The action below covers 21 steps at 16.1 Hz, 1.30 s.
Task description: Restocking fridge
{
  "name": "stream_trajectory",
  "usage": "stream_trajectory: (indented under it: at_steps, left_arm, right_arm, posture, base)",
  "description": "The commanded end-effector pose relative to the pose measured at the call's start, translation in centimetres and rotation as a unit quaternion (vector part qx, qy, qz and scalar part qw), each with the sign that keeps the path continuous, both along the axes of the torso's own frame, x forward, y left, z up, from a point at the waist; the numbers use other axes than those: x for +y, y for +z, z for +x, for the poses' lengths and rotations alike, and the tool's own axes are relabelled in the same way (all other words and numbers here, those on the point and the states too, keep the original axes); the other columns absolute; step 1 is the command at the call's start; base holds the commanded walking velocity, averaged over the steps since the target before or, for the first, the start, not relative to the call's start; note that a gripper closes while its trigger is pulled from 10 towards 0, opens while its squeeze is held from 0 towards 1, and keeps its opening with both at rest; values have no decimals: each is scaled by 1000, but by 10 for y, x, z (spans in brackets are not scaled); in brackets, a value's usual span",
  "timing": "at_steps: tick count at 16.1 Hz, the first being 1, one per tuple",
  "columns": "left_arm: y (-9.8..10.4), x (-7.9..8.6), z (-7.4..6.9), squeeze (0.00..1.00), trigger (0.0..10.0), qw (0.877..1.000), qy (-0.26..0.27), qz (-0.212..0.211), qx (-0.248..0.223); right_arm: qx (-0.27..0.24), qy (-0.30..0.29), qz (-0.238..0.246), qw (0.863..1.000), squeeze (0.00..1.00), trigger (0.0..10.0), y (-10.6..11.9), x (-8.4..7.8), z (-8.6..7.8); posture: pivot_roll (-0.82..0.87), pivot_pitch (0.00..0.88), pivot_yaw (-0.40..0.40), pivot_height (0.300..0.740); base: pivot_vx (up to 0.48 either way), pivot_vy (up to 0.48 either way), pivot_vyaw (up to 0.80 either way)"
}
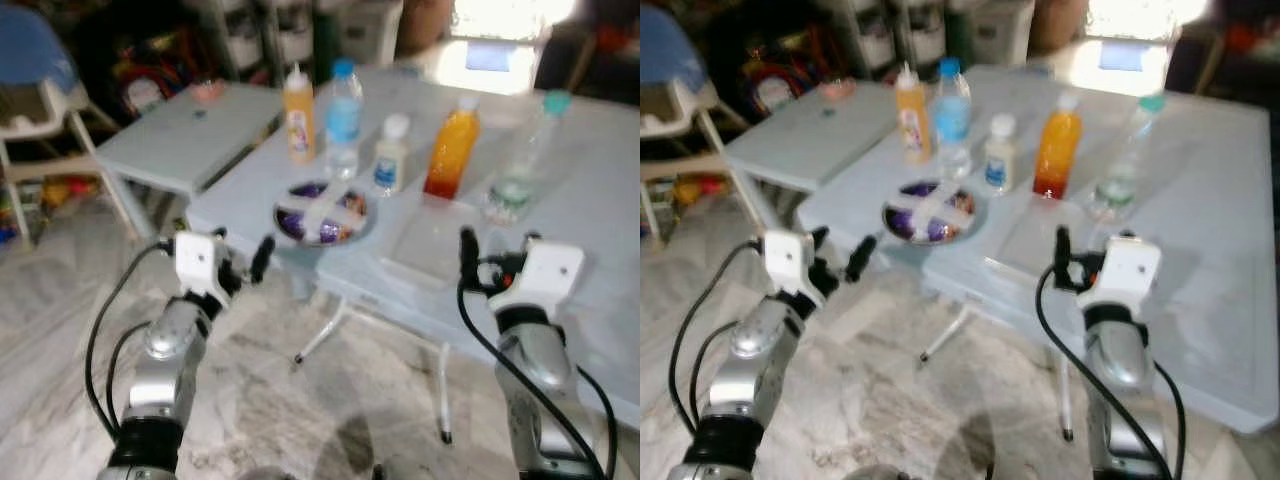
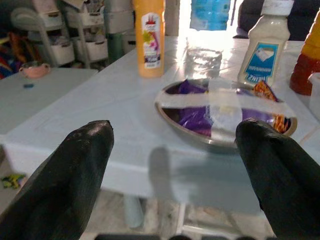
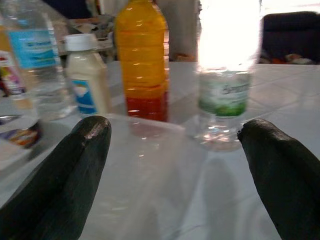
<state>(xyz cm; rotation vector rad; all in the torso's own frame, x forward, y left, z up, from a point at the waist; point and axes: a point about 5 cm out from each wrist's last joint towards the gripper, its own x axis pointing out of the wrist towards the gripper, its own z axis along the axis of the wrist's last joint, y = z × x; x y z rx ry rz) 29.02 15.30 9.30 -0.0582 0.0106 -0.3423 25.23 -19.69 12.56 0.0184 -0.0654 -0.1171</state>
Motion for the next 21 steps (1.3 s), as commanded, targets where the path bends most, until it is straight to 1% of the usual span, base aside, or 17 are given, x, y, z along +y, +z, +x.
stream_trajectory:
  at_steps: [1,2,5,6,8,11,12,13,15,17,19,21]
  left_arm:
    - [1,8,-3,0,10000,1000,11,8,0]
    - [0,8,-5,0,10000,1000,9,9,2]
    - [0,10,-7,0,10000,1000,10,11,4]
    - [0,10,-8,0,10000,1000,10,11,5]
    - [0,10,-9,0,10000,1000,10,12,7]
    - [-1,7,-11,0,10000,1000,5,12,12]
    - [-1,6,-11,0,10000,1000,3,12,12]
    - [-1,6,-12,0,10000,1000,2,13,13]
    - [-1,5,-11,0,10000,1000,2,14,13]
    - [-1,5,-12,0,10000,1000,3,14,13]
    - [-2,4,-13,0,10000,1000,3,14,15]
    - [-2,4,-14,0,10000,1000,3,15,17]
  right_arm:
    - [7,14,18,1000,0,10000,-3,7,2]
    - [16,6,38,999,0,10000,-6,6,4]
    - [20,-5,54,998,0,10000,-8,4,4]
    - [22,-13,57,998,0,10000,-9,2,4]
    - [25,-38,84,995,0,10000,-9,-5,5]
    - [27,-39,94,994,0,10000,-9,-11,11]
    - [30,-24,117,992,0,10000,-9,-7,16]
    - [30,-8,116,993,0,10000,-8,-1,19]
    - [26,26,132,991,0,10000,-5,10,28]
    - [25,42,144,988,0,10000,-3,13,36]
    - [29,53,151,987,0,10000,-4,15,41]
    - [49,60,170,982,0,10000,-13,18,42]
  posture:
    - [-155,22,56,740]
    - [-151,27,57,740]
    - [-141,35,58,740]
    - [-141,35,58,740]
    - [-137,45,61,740]
    - [-134,52,66,740]
    - [-134,52,66,740]
    - [-132,52,68,740]
    - [-127,53,65,740]
    - [-118,54,63,740]
    - [-114,57,63,740]
    - [-113,58,64,740]
  base:
    - [0,0,0]
    - [0,0,0]
    - [0,0,0]
    - [0,0,0]
    - [0,0,0]
    - [0,0,0]
    - [0,0,0]
    - [0,0,0]
    - [0,0,0]
    - [0,0,0]
    - [0,0,0]
    - [0,0,0]
